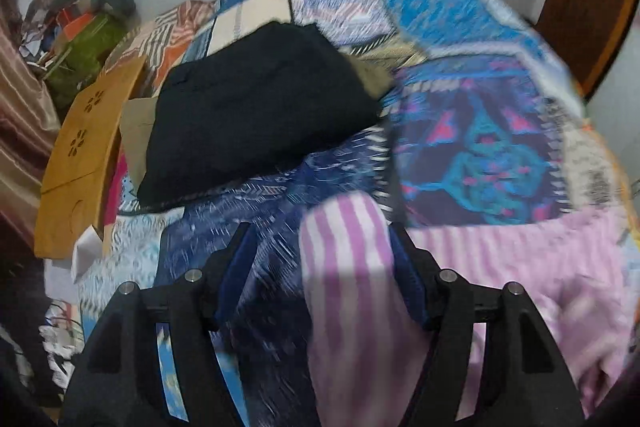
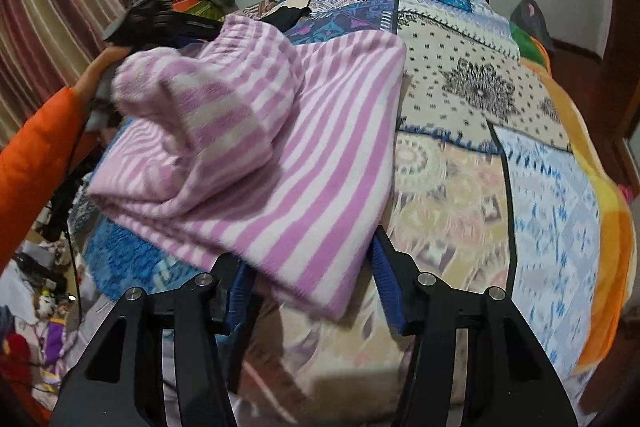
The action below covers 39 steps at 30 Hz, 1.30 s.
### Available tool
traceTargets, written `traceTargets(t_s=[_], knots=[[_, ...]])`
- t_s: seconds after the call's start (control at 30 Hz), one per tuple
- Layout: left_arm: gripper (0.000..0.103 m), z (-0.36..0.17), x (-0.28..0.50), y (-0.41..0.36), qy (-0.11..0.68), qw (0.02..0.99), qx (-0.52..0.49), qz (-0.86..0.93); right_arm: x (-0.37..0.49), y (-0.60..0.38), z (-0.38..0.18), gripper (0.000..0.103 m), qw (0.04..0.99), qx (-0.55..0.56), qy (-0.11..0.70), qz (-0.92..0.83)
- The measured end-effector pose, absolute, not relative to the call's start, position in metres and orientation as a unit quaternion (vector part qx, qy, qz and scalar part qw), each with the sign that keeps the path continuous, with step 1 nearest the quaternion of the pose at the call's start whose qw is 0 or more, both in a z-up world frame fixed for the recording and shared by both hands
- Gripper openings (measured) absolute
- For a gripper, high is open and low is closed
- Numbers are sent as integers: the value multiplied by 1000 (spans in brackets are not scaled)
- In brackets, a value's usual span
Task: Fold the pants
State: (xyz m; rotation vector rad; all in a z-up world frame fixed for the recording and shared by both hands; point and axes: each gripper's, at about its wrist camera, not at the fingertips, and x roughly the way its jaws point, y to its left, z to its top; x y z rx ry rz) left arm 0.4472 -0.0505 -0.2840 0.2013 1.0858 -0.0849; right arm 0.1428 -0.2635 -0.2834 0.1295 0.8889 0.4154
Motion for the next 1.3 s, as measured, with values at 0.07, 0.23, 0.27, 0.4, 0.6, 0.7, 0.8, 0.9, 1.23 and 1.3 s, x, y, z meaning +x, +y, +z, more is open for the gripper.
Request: traceTargets(t_s=[0.07, 0.23, 0.27, 0.4, 0.6, 0.7, 0.8, 0.9, 1.23, 1.3], knots=[[66, -304, 463, -48, 534, 835, 129, -15, 157, -268, -283, 45, 879, 54, 429, 201], [66, -321, 452, -33, 534, 825, 185, -18, 213, -302, -285, 44, 878, 48, 440, 183], [66, -320, 444, -29, 535, 824, 185, -24, 225, -308, -287, 44, 877, 49, 444, 177], [66, -315, 404, -11, 550, 818, 151, -70, 269, -319, -294, 44, 886, -7, 444, 132], [61, -302, 336, -7, 562, 812, 114, -108, 286, -343, -292, 44, 885, 14, 451, 114], [59, -300, 303, -7, 556, 821, 82, -97, 261, -352, -277, 44, 890, 28, 440, 119], [58, -301, 273, -8, 556, 825, 51, -90, 233, -350, -261, 44, 891, 37, 432, 133], [58, -294, 244, -11, 551, 829, 30, -88, 205, -339, -242, 44, 896, 33, 416, 152], [58, -208, 219, -21, 461, 883, 73, -53, 157, -283, -209, 44, 903, 18, 362, 230], [58, -194, 218, -36, 445, 889, 81, -73, 157, -274, -211, 44, 902, 22, 360, 238]])
